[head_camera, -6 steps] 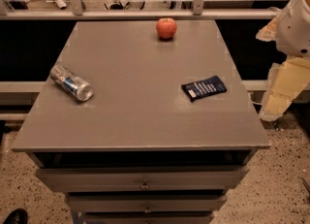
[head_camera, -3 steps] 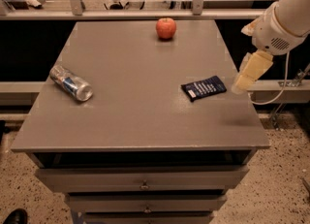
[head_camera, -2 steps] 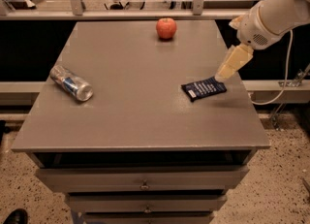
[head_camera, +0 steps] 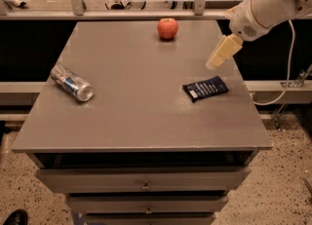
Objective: Move apple near redbull can
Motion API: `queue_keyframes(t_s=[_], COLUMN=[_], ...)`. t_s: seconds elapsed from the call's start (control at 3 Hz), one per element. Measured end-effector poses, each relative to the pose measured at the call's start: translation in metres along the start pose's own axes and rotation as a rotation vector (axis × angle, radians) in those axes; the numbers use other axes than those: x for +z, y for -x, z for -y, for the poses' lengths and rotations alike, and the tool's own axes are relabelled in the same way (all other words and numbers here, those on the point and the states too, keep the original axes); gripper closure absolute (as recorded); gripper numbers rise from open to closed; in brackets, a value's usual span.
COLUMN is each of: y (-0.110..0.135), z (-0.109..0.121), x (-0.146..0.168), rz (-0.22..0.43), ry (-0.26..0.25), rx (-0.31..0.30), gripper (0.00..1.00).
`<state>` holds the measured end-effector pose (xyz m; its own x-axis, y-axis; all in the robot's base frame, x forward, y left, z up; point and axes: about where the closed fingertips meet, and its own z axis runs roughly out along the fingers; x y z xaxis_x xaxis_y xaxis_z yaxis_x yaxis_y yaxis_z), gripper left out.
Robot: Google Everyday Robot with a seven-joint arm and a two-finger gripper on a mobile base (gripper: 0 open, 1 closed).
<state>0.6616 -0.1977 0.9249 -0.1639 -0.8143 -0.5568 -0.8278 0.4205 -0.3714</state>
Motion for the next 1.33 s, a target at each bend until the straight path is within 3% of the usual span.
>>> queue_keyframes(t_s=[0.33, 0.67, 1.0, 1.33], y=[0.001, -0.001, 0.008, 0.034], z=[0.01, 0.042, 0.059, 0.084], x=[0.015, 0.049, 0.073, 0.11], rz=[0.048, 0.129, 0.198, 0.358], ry=[-0.024, -0.091, -0.116, -0.111], rx=[0.033, 0.096, 0.126, 0.198], gripper=[0.0, 0.0, 0.0, 0.0])
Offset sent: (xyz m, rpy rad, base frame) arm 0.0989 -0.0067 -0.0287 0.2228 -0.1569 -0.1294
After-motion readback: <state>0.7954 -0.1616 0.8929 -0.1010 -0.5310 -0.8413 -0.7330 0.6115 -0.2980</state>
